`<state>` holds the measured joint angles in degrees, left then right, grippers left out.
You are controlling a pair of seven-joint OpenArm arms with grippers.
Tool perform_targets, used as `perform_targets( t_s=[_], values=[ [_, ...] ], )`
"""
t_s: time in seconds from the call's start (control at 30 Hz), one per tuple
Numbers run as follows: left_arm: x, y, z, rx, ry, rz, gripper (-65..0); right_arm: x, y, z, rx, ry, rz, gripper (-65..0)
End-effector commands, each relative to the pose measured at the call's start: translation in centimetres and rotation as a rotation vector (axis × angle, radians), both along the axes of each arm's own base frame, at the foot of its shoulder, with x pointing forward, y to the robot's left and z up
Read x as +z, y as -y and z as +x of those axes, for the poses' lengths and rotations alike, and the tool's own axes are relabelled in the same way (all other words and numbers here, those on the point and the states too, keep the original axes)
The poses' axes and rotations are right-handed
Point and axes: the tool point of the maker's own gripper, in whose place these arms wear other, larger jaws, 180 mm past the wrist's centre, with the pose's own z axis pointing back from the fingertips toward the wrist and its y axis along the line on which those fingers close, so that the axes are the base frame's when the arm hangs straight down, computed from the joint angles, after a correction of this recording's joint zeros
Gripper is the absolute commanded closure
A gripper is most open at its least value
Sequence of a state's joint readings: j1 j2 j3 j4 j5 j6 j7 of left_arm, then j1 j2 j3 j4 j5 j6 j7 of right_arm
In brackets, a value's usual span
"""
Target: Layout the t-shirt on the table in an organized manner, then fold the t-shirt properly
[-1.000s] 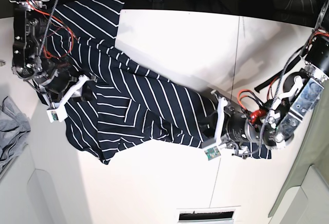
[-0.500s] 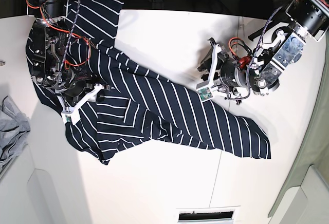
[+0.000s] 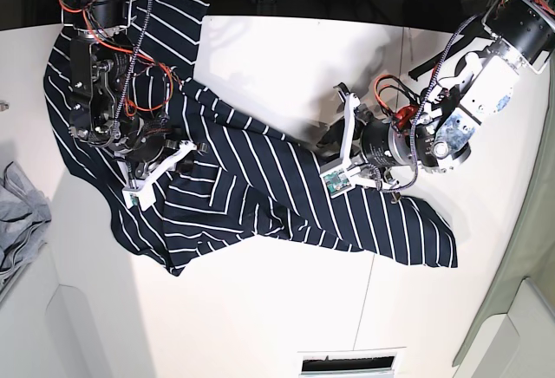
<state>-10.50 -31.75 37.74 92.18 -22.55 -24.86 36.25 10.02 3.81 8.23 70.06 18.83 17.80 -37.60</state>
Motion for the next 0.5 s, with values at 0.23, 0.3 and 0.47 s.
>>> perform_targets(
  t_s=[0.23, 0.3, 0.47],
  values=[
    [1.8, 1.2, 1.2, -0.002, 0.054, -0.062, -21.5, 4.1, -1.5, 3.4, 0.1, 0.17, 0.043, 0.0],
    [1.6, 1.2, 1.1, -0.002, 0.05, -0.06, -21.5, 6.2, -1.5, 5.5, 0.099, 0.228, 0.048, 0.0],
    [0.4, 0.6, -0.1, 0.004, 0.004, -0.025, -21.5, 14.2, -0.7, 12.5, 0.091, 0.452, -0.01, 0.0]
  ],
)
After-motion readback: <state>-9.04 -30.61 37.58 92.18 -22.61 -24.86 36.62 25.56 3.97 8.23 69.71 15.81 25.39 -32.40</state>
